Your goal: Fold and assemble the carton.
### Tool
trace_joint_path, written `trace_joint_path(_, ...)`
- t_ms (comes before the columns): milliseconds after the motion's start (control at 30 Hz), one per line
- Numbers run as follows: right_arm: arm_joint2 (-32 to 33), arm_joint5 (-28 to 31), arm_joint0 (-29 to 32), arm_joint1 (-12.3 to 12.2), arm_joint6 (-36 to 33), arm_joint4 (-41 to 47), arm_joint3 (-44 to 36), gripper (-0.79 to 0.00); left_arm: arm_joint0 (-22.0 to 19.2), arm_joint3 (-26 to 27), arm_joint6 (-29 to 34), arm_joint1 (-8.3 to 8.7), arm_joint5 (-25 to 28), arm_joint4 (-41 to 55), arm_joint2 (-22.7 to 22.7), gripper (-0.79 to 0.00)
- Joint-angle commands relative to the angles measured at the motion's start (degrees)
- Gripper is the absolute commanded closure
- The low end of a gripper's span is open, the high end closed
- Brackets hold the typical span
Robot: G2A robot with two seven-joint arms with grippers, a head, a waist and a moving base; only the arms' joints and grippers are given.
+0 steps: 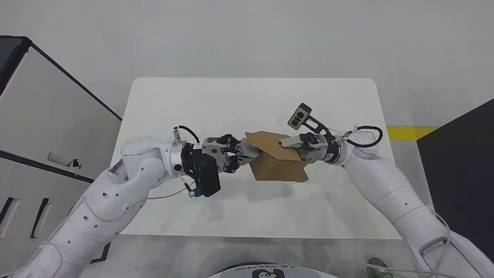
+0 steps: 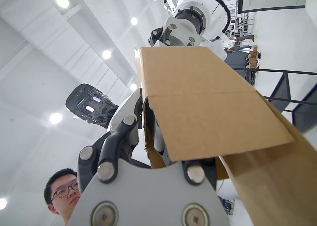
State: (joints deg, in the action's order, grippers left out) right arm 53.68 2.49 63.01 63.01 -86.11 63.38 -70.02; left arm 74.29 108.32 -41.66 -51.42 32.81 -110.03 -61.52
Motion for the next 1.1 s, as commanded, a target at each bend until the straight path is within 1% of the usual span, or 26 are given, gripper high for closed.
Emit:
trace_joint_path(0,0.6,-0.1,0.4,-0.1,-0.6,0.1,0.1,0.000,0.7,0.5,0.0,0.17,-0.3,-0.2,-0.7,0.000)
trace_joint_path(133,1.6,-0.2,0.8,-0.2,-1.9,-0.1,0.3,0.000,2.1,1.8,-0.1,0.55,-0.9,-1.4,-2.0,0.000)
trace_joint_path(367,2.3,-0.6,1.5,-0.2,-1.9,0.8,0.1,0.000,4.0,3.3,0.0,1.04,-2.0,-3.7,-3.6,0.000)
trace_joint_path(533,2.2,-0.8,1.7,-0.2,-1.9,1.0,0.2,0.000,4.7,5.3,2.9,1.16,-2.6,-6.7,-3.5,0.000)
trace_joint_path(733,1.9,-0.2,1.4,0.0,-1.9,-0.2,0.8,0.000,4.4,6.7,4.5,1.00,-1.5,-6.4,-2.6,0.000)
trace_joint_path(1067,1.5,0.0,1.3,0.2,-1.9,-0.5,1.3,0.000,3.2,6.8,5.7,0.71,-0.4,-7.6,-0.5,0.000)
